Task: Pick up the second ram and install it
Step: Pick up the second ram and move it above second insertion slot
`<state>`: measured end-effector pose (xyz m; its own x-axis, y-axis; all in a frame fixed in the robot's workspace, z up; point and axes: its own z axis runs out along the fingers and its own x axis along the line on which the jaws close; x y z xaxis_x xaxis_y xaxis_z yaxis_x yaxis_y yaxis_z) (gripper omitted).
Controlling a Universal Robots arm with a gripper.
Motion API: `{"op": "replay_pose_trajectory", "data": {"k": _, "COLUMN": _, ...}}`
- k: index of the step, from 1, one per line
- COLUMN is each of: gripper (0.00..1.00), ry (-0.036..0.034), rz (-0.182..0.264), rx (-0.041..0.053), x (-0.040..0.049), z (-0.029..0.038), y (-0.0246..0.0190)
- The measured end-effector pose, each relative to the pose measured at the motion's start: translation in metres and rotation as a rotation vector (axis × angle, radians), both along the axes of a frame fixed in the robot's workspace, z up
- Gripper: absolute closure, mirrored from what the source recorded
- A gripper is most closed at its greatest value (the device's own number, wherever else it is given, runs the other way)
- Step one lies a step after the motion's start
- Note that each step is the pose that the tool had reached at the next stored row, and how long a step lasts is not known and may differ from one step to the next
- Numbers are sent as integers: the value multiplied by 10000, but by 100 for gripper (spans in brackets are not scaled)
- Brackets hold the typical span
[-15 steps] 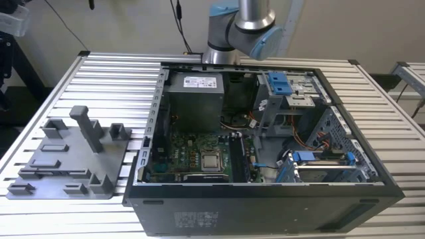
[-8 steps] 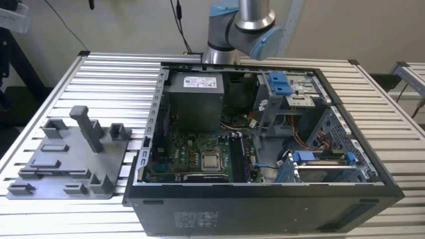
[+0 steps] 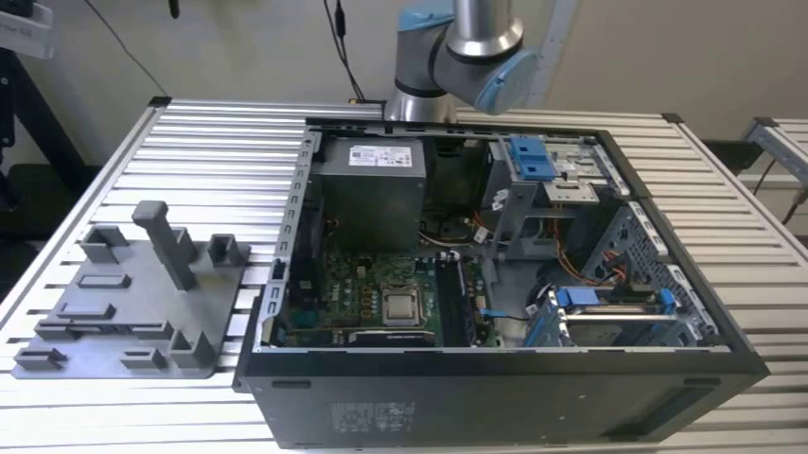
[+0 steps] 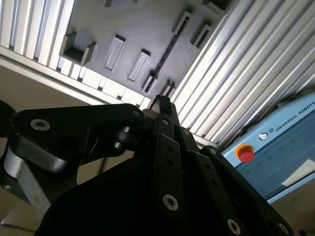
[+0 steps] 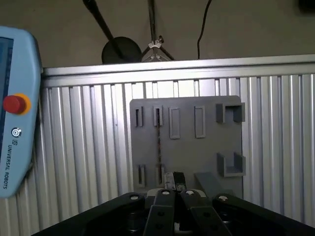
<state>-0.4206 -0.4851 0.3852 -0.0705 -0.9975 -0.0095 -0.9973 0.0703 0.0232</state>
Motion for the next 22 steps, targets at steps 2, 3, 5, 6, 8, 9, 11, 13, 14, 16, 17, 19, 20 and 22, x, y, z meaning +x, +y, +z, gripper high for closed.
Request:
{"op": "replay_pose_trajectory", "data": {"k": 2, "gripper": 89, "ry": 0, "rz": 3, "rx": 0, "x": 0, "z": 0, "y": 0}}
{"op": "replay_pose_trajectory", "data": {"k": 3, "gripper": 89, "ry": 0, "rz": 5, "rx": 0, "x": 0, "z": 0, "y": 0}}
{"op": "replay_pose_trajectory", "data": {"k": 5, "gripper": 89, "ry": 0, "rz": 8, "rx": -1, "x": 0, "z": 0, "y": 0}}
{"op": "replay_pose_trajectory", "data": {"k": 6, "gripper": 89, "ry": 1, "rz": 10, "rx": 0, "x": 0, "z": 0, "y": 0}}
{"op": "replay_pose_trajectory", "data": {"k": 8, "gripper": 88, "ry": 0, "rz": 13, "rx": -1, "x": 0, "z": 0, "y": 0}}
{"op": "replay_pose_trajectory", "data": {"k": 9, "gripper": 83, "ry": 1, "rz": 15, "rx": 0, "x": 0, "z": 0, "y": 0}}
{"op": "replay_pose_trajectory", "data": {"k": 11, "gripper": 76, "ry": 0, "rz": 18, "rx": 0, "x": 0, "z": 0, "y": 0}}
{"op": "replay_pose_trajectory", "data": {"k": 13, "gripper": 64, "ry": 0, "rz": 22, "rx": 0, "x": 0, "z": 0, "y": 0}}
{"op": "replay_pose_trajectory", "data": {"k": 14, "gripper": 64, "ry": 0, "rz": 24, "rx": 0, "x": 0, "z": 0, "y": 0}}
{"op": "replay_pose_trajectory", "data": {"k": 16, "gripper": 59, "ry": 0, "rz": 27, "rx": 0, "x": 0, "z": 0, "y": 0}}
{"op": "replay_pose_trajectory", "data": {"k": 17, "gripper": 52, "ry": 0, "rz": 29, "rx": 0, "x": 0, "z": 0, "y": 0}}
{"op": "replay_pose_trajectory", "data": {"k": 19, "gripper": 52, "ry": 0, "rz": 32, "rx": 0, "x": 0, "z": 0, "y": 0}}
{"op": "replay_pose_trajectory", "data": {"k": 20, "gripper": 52, "ry": 0, "rz": 34, "rx": 0, "x": 0, "z": 0, "y": 0}}
{"op": "replay_pose_trajectory", "data": {"k": 22, "gripper": 52, "ry": 0, "rz": 37, "rx": 0, "x": 0, "z": 0, "y": 0}}
